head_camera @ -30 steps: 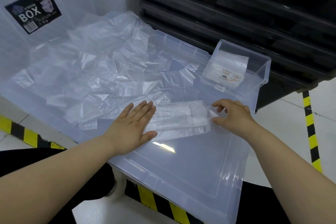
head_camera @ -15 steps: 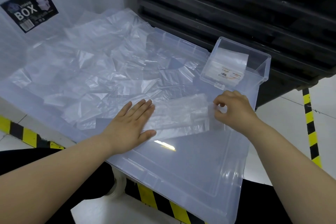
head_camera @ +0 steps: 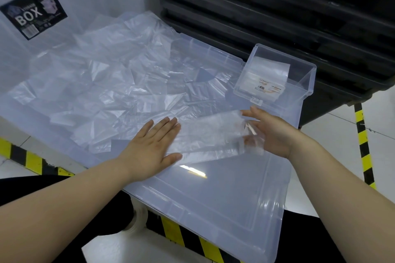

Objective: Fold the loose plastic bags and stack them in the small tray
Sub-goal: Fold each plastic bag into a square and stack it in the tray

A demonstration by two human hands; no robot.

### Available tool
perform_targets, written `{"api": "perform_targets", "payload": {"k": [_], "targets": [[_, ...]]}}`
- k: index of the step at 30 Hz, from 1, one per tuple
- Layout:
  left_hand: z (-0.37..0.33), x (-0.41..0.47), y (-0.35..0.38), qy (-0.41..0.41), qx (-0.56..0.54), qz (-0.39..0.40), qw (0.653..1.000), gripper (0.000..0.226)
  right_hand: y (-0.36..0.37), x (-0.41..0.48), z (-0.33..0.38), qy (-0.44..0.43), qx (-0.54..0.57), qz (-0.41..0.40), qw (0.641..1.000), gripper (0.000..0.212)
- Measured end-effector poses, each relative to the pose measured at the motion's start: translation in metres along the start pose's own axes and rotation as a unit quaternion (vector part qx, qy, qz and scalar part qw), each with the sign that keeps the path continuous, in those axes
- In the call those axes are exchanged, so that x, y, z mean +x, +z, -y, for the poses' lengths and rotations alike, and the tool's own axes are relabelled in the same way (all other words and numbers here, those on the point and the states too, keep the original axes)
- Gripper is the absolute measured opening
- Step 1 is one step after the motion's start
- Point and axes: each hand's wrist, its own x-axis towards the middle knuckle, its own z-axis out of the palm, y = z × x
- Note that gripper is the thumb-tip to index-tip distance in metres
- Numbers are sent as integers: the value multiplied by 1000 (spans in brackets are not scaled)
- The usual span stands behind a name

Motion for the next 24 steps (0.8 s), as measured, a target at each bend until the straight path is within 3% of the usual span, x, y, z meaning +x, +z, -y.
{"api": "perform_targets", "payload": {"k": [5,9,10,12,14,17,19,22,24], "targets": [[0,0,0,0,-1,5,1000,99,-13,-2,5,-48,-125,-34,990,23],[0,0,0,0,3,7,1000,100,-22,0,6,-128,-293,-150,936,33],[0,0,-1,-1,5,7,1000,100,-24,2,4,-159,-341,-195,906,33],[0,-1,-1,-1,8,8,1000,101,-25,6,-4,-199,-487,-272,806,35],[0,0,-1,-1,17,9,1000,100,-16,10,-13,-254,-566,-305,723,35],[-1,-1,0,-1,27,10,1000,98,19,19,-36,-394,-595,-243,657,36],[-1,-1,1,1,32,9,999,97,43,22,-51,-410,-648,-154,623,48],[-2,-2,-1,1,28,9,1000,97,63,18,-63,-350,-683,-34,640,85],[-3,-2,-2,0,26,14,1000,97,57,18,-67,-303,-695,-15,652,98]]}}
